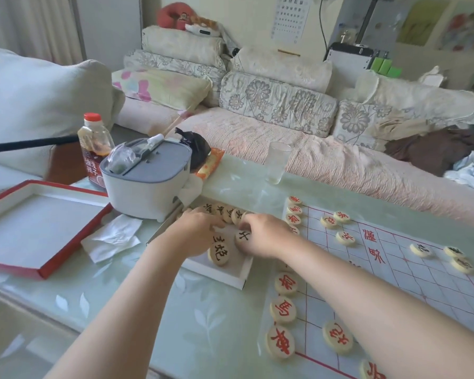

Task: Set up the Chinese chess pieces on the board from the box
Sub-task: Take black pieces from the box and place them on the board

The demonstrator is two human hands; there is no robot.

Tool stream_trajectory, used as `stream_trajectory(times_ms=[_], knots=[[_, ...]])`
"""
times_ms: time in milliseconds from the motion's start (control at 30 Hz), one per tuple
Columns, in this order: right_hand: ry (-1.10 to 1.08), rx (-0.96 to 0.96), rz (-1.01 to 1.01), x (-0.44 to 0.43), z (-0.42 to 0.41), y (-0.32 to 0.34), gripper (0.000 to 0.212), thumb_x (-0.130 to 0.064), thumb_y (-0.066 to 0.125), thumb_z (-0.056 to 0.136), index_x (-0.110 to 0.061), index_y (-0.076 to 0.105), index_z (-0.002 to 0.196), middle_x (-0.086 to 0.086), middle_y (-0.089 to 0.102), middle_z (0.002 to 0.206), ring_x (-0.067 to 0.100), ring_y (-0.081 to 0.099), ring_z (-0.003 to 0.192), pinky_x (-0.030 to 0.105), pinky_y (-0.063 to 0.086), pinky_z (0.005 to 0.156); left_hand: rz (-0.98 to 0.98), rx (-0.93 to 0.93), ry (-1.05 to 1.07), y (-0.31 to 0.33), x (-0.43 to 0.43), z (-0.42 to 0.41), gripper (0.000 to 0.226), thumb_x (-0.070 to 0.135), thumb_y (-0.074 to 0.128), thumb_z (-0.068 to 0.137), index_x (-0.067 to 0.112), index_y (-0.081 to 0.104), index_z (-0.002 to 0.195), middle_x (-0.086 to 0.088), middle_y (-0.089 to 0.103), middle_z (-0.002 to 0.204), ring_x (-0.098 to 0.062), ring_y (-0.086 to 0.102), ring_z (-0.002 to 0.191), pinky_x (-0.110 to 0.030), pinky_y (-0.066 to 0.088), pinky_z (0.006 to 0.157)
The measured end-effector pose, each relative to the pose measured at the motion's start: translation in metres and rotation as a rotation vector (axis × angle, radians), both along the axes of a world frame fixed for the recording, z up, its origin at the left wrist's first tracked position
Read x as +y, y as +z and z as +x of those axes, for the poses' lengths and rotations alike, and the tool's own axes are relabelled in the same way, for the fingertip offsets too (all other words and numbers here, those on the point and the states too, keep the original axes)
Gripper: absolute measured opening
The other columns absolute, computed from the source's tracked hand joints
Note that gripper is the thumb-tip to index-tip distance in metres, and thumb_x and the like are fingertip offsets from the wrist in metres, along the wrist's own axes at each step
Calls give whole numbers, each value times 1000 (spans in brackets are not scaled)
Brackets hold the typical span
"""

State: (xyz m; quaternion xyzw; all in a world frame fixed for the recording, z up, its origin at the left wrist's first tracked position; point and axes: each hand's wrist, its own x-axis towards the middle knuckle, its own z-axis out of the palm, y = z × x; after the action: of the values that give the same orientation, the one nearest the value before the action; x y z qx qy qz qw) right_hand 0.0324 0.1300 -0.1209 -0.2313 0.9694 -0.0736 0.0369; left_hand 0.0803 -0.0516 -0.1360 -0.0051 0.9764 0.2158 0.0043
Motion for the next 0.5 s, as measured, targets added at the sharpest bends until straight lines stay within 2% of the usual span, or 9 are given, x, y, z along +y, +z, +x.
stream_trajectory(times_ms=[100, 300, 433, 500], knots=[[36, 1, -74, 6, 5, 0, 46, -46, 60, 86, -32, 56, 130, -5, 55, 135, 18, 54, 123, 31, 46, 98, -109, -46, -13, 0, 4, 3, 31, 31, 45, 98, 40, 59, 124, -2, 42, 133, -26, 28, 128, -38, 29, 109], [53, -3, -205, 18, 17, -1, 47, -38, 67, 85, -30, 58, 131, -4, 52, 130, 16, 55, 118, 27, 44, 93, -83, -23, -16, 3, 5, 11, 24, 26, 52, 94, 33, 63, 114, -1, 45, 126, -24, 34, 125, -36, 32, 107], [39, -1, -334, 24, 23, -2, 46, -34, 72, 84, -29, 60, 128, -4, 53, 124, 15, 57, 114, 21, 37, 85, 0, 41, 47, 12, 7, 18, 9, 23, 54, 93, 24, 57, 102, 0, 60, 110, -18, 54, 96, -27, 46, 81], [33, 1, -379, 29, 28, -1, 48, -33, 74, 83, -30, 60, 128, -5, 53, 124, 14, 57, 114, 22, 39, 87, 30, 96, 92, 24, 14, 20, 14, 22, 52, 93, 17, 60, 104, -2, 63, 104, -20, 56, 92, -30, 47, 77]])
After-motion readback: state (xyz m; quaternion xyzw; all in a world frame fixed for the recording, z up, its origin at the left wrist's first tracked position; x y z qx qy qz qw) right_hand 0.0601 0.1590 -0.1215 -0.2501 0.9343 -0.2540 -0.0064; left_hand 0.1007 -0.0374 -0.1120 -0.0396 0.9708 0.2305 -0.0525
